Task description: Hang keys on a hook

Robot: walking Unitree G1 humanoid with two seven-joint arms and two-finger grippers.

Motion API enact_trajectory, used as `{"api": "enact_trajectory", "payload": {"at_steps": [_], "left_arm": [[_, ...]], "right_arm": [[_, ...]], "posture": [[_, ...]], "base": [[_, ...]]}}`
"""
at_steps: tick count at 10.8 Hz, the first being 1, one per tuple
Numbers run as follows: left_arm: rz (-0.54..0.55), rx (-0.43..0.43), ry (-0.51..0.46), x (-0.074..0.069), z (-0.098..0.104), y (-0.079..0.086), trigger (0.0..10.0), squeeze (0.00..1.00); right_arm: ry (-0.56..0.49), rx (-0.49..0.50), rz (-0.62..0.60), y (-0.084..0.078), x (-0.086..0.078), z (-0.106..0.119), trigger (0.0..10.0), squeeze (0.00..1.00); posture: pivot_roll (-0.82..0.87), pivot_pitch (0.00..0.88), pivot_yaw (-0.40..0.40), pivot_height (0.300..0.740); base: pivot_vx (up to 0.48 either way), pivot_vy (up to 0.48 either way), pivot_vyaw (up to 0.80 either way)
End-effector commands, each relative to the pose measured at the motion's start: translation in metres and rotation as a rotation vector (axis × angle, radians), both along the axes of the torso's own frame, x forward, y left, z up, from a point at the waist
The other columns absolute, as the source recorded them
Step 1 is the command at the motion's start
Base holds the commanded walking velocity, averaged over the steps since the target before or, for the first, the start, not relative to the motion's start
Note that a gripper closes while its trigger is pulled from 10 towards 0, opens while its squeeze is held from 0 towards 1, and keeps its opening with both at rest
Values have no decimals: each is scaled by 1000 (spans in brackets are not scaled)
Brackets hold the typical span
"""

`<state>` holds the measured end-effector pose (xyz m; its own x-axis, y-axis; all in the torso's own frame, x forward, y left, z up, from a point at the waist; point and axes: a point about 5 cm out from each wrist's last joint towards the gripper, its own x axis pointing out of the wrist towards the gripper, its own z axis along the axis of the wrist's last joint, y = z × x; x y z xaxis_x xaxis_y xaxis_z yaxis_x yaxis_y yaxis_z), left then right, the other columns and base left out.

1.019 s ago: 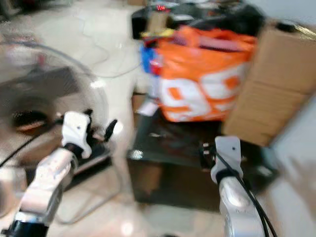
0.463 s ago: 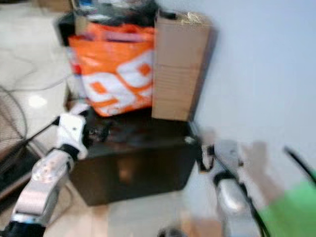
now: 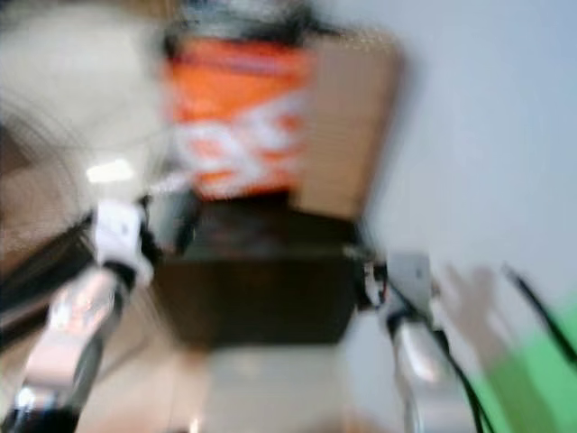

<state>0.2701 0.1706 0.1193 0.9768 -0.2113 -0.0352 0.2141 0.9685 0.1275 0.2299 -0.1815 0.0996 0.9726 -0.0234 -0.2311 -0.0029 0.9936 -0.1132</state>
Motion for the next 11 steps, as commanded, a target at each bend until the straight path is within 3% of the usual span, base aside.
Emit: {"api": "enact_trajectory", "payload": {"at_steps": [1,4,11], "left_arm": [[1,4,-19,3,6,0,10000,0],[6,-9,-15,2,6,1,10000,0],[-1,-7,-10,6,6,-1,10000,0]], "right_arm": [[6,13,1,-1,0,-2,10000,0],[4,16,8,0,1,-2,10000,0],[0,21,-13,-1,2,-3,10000,0]], "posture": [[-48,0,-29,740],[-44,0,-33,740],[-49,0,-25,740]], "base": [[274,0,0],[87,0,0],[0,372,0]]}}
